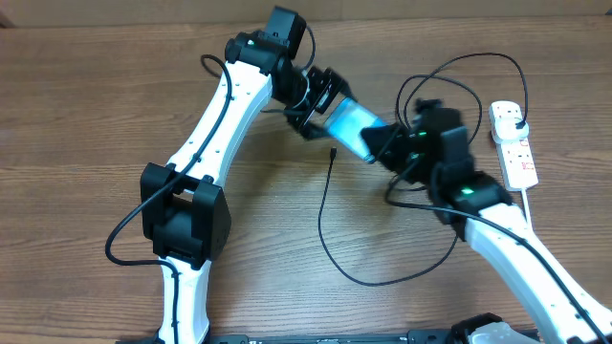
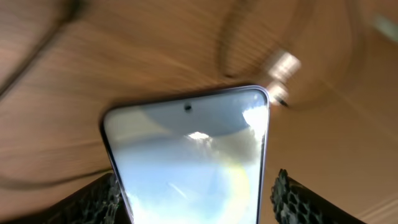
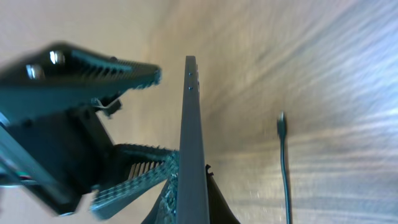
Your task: Plug charger to phone and switch on socket
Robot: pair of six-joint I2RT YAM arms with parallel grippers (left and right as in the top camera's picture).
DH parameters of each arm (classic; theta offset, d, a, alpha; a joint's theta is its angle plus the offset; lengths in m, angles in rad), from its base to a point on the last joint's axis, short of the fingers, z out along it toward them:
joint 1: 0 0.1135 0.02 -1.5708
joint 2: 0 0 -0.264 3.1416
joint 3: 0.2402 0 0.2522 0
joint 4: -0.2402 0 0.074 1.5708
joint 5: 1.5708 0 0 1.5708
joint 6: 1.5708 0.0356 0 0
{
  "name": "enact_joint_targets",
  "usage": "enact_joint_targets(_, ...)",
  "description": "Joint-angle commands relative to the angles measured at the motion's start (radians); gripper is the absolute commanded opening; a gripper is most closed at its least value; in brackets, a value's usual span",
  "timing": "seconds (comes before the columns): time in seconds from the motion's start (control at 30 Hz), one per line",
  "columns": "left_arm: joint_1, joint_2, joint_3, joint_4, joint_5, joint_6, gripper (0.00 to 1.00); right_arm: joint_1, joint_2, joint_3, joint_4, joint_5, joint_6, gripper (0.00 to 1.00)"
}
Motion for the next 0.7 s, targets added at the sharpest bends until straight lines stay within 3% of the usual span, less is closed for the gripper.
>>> enact_joint_targets(0.0,-0.005,-0.008,0.023,0.117,0.187,0.15,0.8,-0.083,-0.095,0.028,0.025,-0.008,0.042,0.04)
enact_joint_targets(0.13,-0.005,-0.008,0.023,0.266,0.264,0.186,0.8,-0.172,-0.144,0.028,0.083,-0.008,0.147,0.04)
enact_joint_targets(0.43,-0.005,-0.008,0.023,0.525,0.47,0.189,0.83,-0.178,-0.125,0.028,0.218,-0.008,0.417,0.04)
enact_joint_targets(0.67,-0.005,-0.008,0.023,0.555,0.515,0.181,0.82,-0.14,-0.084,0.028,0.284,-0.007,0.538,0.04)
